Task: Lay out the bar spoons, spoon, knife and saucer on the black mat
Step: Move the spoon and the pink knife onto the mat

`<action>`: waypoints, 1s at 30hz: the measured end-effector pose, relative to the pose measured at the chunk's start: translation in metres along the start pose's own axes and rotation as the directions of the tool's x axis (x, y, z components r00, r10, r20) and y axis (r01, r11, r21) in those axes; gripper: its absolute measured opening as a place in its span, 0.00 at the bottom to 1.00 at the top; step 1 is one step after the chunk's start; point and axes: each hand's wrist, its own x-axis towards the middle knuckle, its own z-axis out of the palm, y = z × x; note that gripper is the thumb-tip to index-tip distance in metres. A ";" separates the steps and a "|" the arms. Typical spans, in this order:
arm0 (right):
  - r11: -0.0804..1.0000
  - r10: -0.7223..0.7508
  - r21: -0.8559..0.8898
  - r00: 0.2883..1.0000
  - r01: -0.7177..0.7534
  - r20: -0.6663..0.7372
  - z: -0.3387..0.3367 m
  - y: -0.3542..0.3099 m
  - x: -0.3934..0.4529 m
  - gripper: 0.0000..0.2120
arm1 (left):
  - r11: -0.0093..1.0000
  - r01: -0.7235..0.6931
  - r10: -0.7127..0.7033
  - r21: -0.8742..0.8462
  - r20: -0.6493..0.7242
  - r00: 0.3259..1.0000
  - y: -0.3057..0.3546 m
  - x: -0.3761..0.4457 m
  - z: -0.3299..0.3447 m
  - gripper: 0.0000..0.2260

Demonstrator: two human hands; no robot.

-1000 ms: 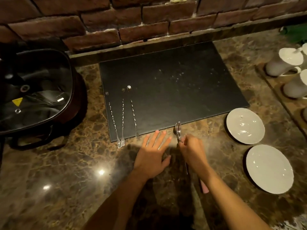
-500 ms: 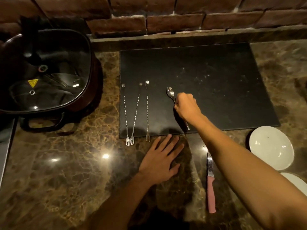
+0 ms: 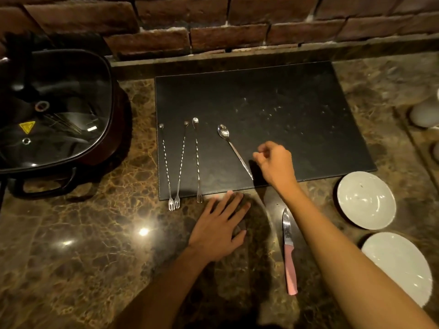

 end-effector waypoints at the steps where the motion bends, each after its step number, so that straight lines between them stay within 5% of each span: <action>1: 0.999 0.038 0.037 0.999 -0.037 -0.039 -0.010 0.010 -0.016 0.06 | 1.000 -0.001 0.001 -0.001 -0.005 1.000 0.000 0.000 0.001 0.31; 6: 0.967 0.250 0.078 0.963 -0.243 -0.102 -0.037 0.069 -0.122 0.03 | 1.000 -0.024 0.025 0.014 -0.009 1.000 -0.003 -0.003 0.001 0.31; 10: 0.928 0.352 -0.074 0.923 -0.366 -0.152 -0.032 0.103 -0.195 0.09 | 0.998 0.013 -0.013 0.053 0.015 1.000 -0.001 0.000 -0.003 0.30; 13: 0.937 0.315 -0.120 0.943 -0.327 -0.107 -0.016 0.107 -0.224 0.04 | 0.999 0.022 -0.021 0.041 -0.012 1.000 0.004 0.002 -0.006 0.30; 18: 0.938 0.284 -0.193 0.957 -0.289 -0.052 -0.001 0.098 -0.226 0.13 | 0.998 -0.020 0.012 -0.062 -0.129 0.992 0.036 0.021 -0.014 0.28; 30: 0.953 0.285 -0.073 0.952 -0.293 -0.109 -0.040 0.107 -0.169 0.07 | 0.996 -0.082 0.079 -0.037 -0.070 0.994 0.066 0.069 -0.005 0.28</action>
